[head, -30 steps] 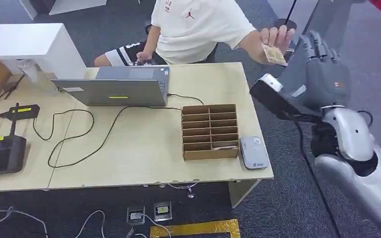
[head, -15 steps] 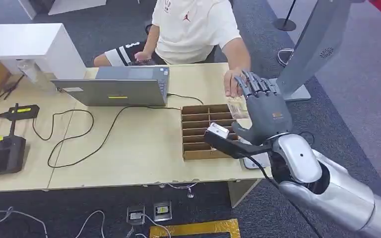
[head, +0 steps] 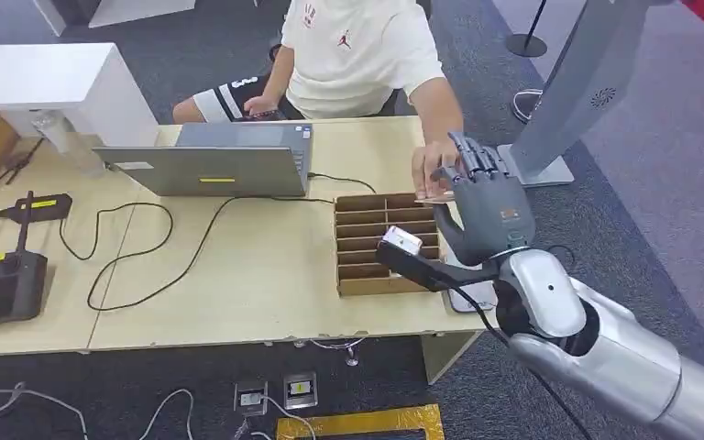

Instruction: Pass the card to the sensor for recognition and then transmit it.

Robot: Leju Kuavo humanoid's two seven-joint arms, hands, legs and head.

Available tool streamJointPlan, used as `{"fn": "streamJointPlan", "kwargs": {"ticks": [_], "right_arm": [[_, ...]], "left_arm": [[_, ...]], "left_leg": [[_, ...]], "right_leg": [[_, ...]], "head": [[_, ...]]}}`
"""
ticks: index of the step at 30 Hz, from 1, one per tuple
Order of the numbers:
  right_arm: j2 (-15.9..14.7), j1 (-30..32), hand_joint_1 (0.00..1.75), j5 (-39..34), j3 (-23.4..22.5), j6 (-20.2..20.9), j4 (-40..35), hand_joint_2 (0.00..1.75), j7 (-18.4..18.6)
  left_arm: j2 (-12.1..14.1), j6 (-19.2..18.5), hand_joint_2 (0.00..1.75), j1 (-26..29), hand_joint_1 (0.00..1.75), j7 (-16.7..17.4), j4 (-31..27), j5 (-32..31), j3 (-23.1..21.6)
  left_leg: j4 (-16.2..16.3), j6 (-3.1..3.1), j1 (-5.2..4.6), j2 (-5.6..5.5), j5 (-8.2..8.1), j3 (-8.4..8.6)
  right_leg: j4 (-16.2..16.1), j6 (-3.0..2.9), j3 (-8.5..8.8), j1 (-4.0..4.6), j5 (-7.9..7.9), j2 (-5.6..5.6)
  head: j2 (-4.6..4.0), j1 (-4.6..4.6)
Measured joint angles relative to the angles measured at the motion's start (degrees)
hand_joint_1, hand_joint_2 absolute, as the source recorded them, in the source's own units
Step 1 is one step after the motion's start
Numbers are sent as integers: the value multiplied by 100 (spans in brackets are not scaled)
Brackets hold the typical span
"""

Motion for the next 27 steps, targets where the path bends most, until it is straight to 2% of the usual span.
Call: {"fn": "streamJointPlan", "kwargs": {"ticks": [14, 27], "right_arm": [[13, 85, 175, -83, -116, -83, 146, 175, 0], [46, 207, 175, -221, -120, 124, 251, 175, 0]], "left_arm": [[-2, 0, 0, -2, 0, 0, 4, -44, -96], [-2, 0, 0, -2, 0, -2, 4, 103, -118]], "left_leg": [[0, -3, 0, 0, -2, 0], [0, -3, 0, 4, -2, 3]], "right_leg": [[0, 0, 0, 0, 0, 2], [-1, 0, -3, 0, 0, 5]], "head": [[0, 0], [0, 0]]}}
